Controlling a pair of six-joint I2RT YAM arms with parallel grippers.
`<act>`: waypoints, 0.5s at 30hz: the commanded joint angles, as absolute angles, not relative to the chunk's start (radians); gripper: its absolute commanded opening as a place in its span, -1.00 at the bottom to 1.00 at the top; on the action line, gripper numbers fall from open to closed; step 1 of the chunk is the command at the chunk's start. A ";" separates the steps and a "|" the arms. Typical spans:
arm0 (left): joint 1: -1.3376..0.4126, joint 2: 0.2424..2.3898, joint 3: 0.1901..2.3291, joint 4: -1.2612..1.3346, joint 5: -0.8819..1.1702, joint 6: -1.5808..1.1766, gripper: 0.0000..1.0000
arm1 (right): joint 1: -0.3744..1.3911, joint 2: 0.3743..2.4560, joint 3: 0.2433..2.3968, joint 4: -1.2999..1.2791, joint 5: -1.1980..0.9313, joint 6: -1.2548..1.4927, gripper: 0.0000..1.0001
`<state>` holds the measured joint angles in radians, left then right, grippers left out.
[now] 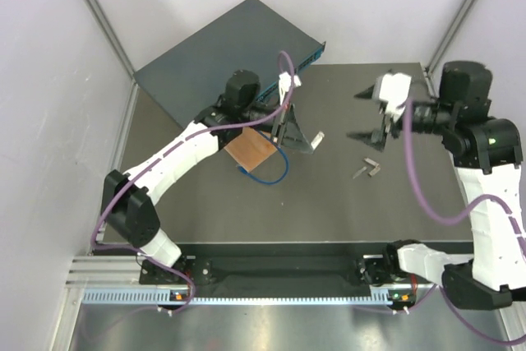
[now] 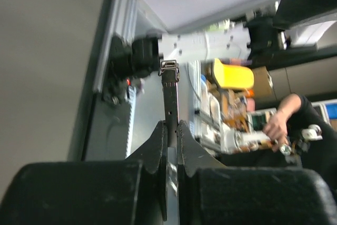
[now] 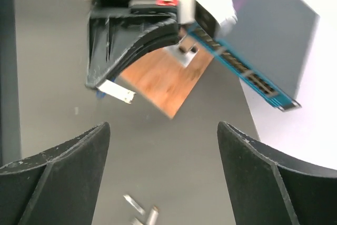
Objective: Insert the plug into the switch port
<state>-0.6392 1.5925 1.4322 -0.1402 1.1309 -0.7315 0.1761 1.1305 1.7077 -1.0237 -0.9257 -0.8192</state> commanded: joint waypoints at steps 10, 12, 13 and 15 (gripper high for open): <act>-0.736 1.582 1.459 -0.581 1.193 -0.393 -1.00 | 0.592 1.056 1.491 -1.198 -0.611 -1.333 0.38; -0.738 1.589 1.459 -0.581 1.201 -0.396 -1.00 | 0.676 1.043 1.454 -1.164 -0.571 -1.332 0.35; -0.738 1.592 1.460 -0.581 1.203 -0.396 -1.00 | 0.701 1.036 1.430 -1.143 -0.539 -1.330 0.32; -0.739 1.595 1.463 -0.580 1.206 -0.396 -1.00 | 0.756 1.037 1.417 -1.134 -0.516 -1.325 0.25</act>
<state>-0.7391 1.5974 1.4364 -0.5640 1.1645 -0.4343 0.6849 1.0637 1.4261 -1.1965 -0.5907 -1.2839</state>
